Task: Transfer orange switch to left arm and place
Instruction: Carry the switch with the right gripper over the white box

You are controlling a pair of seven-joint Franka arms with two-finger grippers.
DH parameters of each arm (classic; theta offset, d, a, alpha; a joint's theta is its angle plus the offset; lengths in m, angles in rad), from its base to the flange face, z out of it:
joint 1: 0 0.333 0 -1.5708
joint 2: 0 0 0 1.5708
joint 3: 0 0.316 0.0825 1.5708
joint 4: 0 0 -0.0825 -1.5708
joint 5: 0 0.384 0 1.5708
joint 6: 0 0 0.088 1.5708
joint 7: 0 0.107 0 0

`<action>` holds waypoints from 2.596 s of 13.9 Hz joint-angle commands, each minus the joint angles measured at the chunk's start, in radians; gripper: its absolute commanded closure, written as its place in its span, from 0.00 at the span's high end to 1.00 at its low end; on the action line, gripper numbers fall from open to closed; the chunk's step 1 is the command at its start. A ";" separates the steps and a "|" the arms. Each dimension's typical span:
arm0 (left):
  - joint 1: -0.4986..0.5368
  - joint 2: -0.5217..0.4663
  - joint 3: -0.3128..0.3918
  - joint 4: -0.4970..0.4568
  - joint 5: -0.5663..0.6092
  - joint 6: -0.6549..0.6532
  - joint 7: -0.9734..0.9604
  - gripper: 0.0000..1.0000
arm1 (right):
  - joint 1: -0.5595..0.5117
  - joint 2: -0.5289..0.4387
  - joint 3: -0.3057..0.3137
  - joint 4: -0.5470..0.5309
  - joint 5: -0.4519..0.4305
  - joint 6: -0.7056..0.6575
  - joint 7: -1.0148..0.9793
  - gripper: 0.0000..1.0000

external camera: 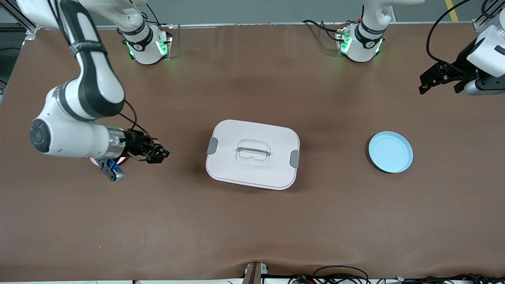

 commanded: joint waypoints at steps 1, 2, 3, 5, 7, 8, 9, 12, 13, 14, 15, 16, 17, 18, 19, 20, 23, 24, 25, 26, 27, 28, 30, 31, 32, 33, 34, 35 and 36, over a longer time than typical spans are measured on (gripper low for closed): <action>0.004 0.013 -0.001 0.025 0.011 -0.021 0.023 1.00 | 0.055 0.041 -0.010 0.100 0.083 -0.020 0.158 0.00; 0.004 0.013 -0.001 0.025 0.011 -0.021 0.023 1.00 | 0.081 0.042 -0.010 0.110 0.101 -0.014 0.215 0.00; 0.004 0.013 -0.001 0.025 0.011 -0.021 0.023 1.00 | 0.107 0.043 -0.010 0.133 0.103 -0.011 0.281 0.00; 0.004 0.013 -0.001 0.025 0.008 -0.021 0.023 1.00 | 0.158 0.054 -0.010 0.181 0.103 -0.006 0.401 0.00; 0.003 0.013 -0.003 0.026 -0.004 -0.021 0.023 1.00 | 0.199 0.058 -0.010 0.213 0.105 0.033 0.500 0.00; 0.003 0.010 -0.003 0.026 -0.033 -0.021 0.022 1.00 | 0.217 0.060 -0.010 0.222 0.105 0.073 0.566 0.00; 0.003 0.009 -0.003 0.028 -0.062 -0.022 0.022 1.00 | 0.242 0.063 -0.010 0.228 0.105 0.113 0.621 0.00; -0.008 0.009 -0.006 0.054 -0.113 -0.031 0.020 1.00 | 0.302 0.101 -0.010 0.294 0.108 0.181 0.738 0.00; -0.008 0.009 -0.007 0.062 -0.136 -0.037 0.020 1.00 | 0.323 0.130 -0.010 0.340 0.109 0.184 0.784 0.00; -0.014 0.009 -0.007 0.080 -0.167 -0.045 0.020 1.00 | 0.345 0.159 -0.010 0.394 0.109 0.193 0.841 0.00; -0.020 0.009 -0.007 0.094 -0.206 -0.053 0.020 1.00 | 0.357 0.187 -0.010 0.440 0.109 0.205 0.890 0.00; -0.029 0.010 -0.007 0.106 -0.246 -0.054 0.020 1.00 | 0.375 0.202 -0.010 0.469 0.109 0.231 0.928 0.00; -0.036 0.010 -0.007 0.111 -0.291 -0.054 0.020 1.00 | 0.389 0.206 -0.009 0.472 0.111 0.276 0.965 0.00; -0.033 0.010 -0.006 0.111 -0.340 -0.054 0.023 1.00 | 0.405 0.210 -0.004 0.474 0.111 0.331 1.005 0.00; -0.029 0.013 -0.004 0.109 -0.398 -0.054 0.023 1.00 | 0.417 0.224 0.011 0.475 0.111 0.368 1.033 0.00; -0.026 0.024 -0.003 0.108 -0.443 -0.054 0.023 1.00 | 0.423 0.230 0.025 0.477 0.111 0.392 1.060 0.00; -0.042 0.064 -0.006 0.109 -0.549 -0.050 0.022 1.00 | 0.455 0.230 0.033 0.492 0.111 0.423 1.153 0.00; -0.046 0.085 -0.009 0.109 -0.591 -0.044 0.023 1.00 | 0.469 0.233 0.031 0.501 0.109 0.429 1.177 0.00; -0.055 0.104 -0.016 0.109 -0.628 -0.031 0.038 1.00 | 0.483 0.244 0.025 0.511 0.106 0.457 1.205 0.00; -0.057 0.119 -0.026 0.109 -0.648 -0.010 0.072 1.00 | 0.489 0.244 0.022 0.514 0.106 0.478 1.220 0.00; -0.056 0.138 -0.045 0.109 -0.661 0.010 0.118 1.00 | 0.489 0.244 0.022 0.515 0.106 0.482 1.222 0.00; -0.056 0.150 -0.055 0.109 -0.679 0.025 0.146 1.00 | 0.489 0.244 0.022 0.517 0.106 0.483 1.222 0.00; -0.059 0.173 -0.061 0.109 -0.722 0.057 0.152 1.00 | 0.491 0.246 0.022 0.518 0.106 0.503 1.223 0.00; -0.057 0.185 -0.076 0.109 -0.736 0.077 0.166 1.00 | 0.491 0.247 0.022 0.518 0.106 0.514 1.223 0.00; -0.057 0.200 -0.085 0.109 -0.750 0.096 0.195 1.00 | 0.491 0.247 0.023 0.518 0.106 0.521 1.223 0.00; -0.057 0.216 -0.086 0.109 -0.771 0.111 0.224 1.00 | 0.491 0.247 0.024 0.518 0.106 0.528 1.223 0.00; -0.059 0.227 -0.087 0.109 -0.791 0.125 0.239 1.00 | 0.491 0.247 0.025 0.518 0.106 0.543 1.225 0.00; -0.060 0.237 -0.090 0.109 -0.803 0.143 0.255 1.00 | 0.491 0.247 0.027 0.518 0.108 0.560 1.225 0.00; -0.063 0.248 -0.096 0.109 -0.819 0.169 0.276 1.00 | 0.491 0.249 0.028 0.518 0.108 0.571 1.232 0.00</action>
